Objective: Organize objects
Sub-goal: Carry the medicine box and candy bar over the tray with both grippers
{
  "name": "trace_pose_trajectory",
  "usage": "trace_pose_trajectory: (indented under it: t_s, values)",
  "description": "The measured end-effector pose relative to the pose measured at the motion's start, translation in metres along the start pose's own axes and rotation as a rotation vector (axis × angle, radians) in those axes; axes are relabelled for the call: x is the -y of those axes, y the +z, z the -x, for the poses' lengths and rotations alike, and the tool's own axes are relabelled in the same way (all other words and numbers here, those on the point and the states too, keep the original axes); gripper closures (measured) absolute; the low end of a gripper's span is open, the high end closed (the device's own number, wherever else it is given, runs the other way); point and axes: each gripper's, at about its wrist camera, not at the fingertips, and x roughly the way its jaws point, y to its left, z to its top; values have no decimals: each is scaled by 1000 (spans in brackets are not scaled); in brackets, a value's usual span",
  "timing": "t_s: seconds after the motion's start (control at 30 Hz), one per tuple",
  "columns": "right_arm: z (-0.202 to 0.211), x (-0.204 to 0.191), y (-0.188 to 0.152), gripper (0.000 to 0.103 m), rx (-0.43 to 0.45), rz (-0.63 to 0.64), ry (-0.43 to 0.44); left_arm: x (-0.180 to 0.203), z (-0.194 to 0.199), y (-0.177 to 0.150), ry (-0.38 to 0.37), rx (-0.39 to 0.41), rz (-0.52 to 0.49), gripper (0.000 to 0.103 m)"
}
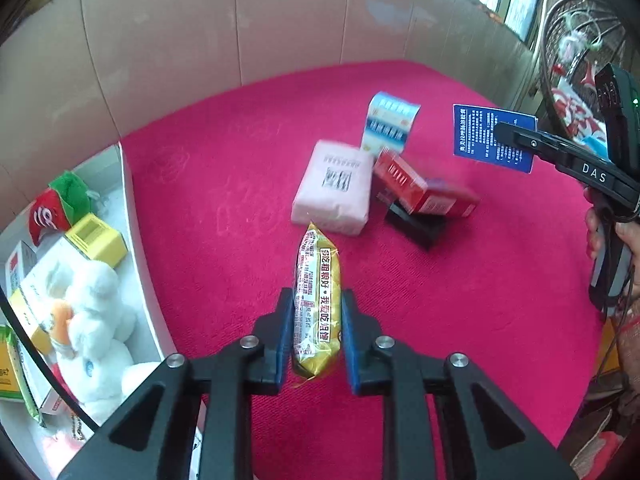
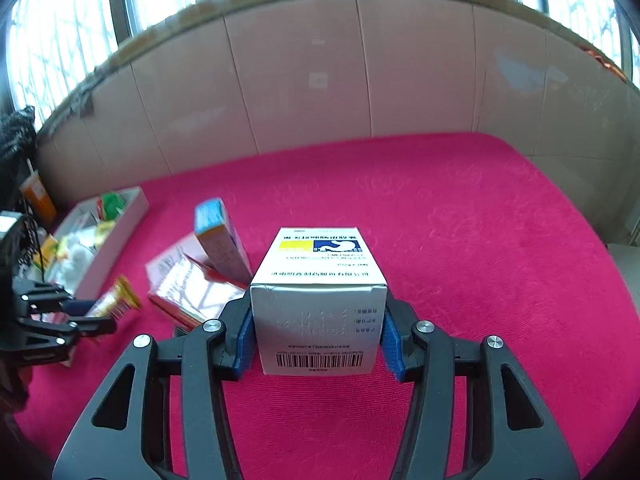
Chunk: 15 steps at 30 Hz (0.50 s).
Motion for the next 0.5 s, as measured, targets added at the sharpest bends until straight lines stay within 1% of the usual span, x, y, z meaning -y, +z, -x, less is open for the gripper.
trace_pose_trajectory:
  t_s: [0.2,0.33,0.37,0.43,0.5]
  values:
    - [28,-22,15,52,66,-1,44,-4,26,-2,-10,89,26,82]
    - [39,-41,22,52,84,16,82,-19,43,-3,-32,144,67,82]
    - [41,-48,23,52,87,27,90,-23,47,-5,-33,155,74,82]
    - [43,-60,26,52,91,47,107,-23,51,6,-30,181,89,82]
    - [43,-74,29,52,86,60,137,-26,56,7,-19,205,103,82]
